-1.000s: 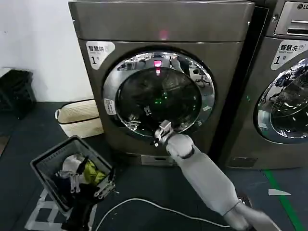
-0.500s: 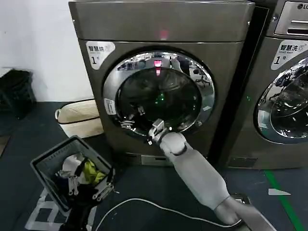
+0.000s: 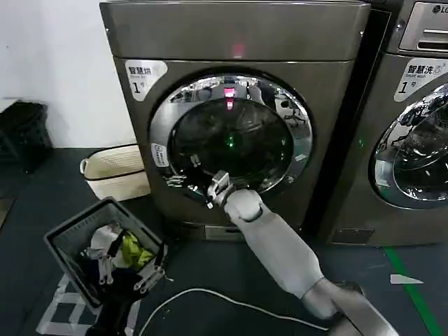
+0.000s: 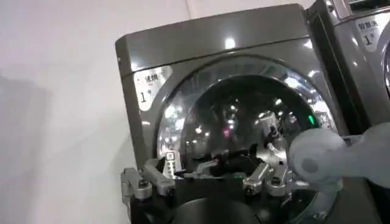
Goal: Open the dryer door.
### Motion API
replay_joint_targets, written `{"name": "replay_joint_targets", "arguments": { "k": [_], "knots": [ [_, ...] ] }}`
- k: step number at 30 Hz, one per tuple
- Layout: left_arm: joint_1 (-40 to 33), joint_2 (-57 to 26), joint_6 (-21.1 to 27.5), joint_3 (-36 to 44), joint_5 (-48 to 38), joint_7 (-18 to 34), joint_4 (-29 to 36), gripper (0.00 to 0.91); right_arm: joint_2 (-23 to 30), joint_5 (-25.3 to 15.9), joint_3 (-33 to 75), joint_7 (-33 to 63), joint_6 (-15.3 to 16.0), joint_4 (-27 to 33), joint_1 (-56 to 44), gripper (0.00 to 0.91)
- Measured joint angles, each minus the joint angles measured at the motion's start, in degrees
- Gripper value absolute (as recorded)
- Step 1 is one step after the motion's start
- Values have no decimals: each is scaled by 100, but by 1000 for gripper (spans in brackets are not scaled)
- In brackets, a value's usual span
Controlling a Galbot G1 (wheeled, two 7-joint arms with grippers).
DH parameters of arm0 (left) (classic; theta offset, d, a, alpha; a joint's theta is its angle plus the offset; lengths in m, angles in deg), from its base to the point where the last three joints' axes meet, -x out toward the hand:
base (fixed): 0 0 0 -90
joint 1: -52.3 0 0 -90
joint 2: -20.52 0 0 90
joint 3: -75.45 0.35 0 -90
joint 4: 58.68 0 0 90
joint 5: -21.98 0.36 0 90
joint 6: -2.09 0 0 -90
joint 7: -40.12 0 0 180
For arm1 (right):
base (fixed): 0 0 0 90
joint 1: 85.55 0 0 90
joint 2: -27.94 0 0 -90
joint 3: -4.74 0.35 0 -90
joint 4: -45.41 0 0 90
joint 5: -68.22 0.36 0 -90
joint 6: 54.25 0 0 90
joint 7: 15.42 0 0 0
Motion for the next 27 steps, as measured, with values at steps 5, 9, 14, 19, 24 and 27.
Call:
{"name": "replay_joint_targets", "arguments": {
  "k": [5, 9, 14, 19, 24, 27],
  "knots": [
    [22, -2, -17, -4, -10, -1, 0, 907, 63, 111, -37, -203, -176, 194, 101, 907],
    [44, -1, -38, -8, -13, -1, -5, 907, 57, 226, -92, -520, -319, 334, 152, 907],
    [48, -1, -42, -8, -12, -1, -8, 907, -3, 421, -171, -974, -475, 413, 201, 907],
    [25, -1, -42, -17, -12, -2, -51, 907, -108, 691, -291, -1390, -682, 400, 193, 907],
    [-29, -8, -28, -104, -64, -2, -114, 907, -289, 1049, -430, -1738, -840, 206, 122, 907],
    [-89, -49, 5, -192, -158, 2, -158, 907, -461, 1231, -558, -2004, -842, 27, 73, 907]
  ]
}}
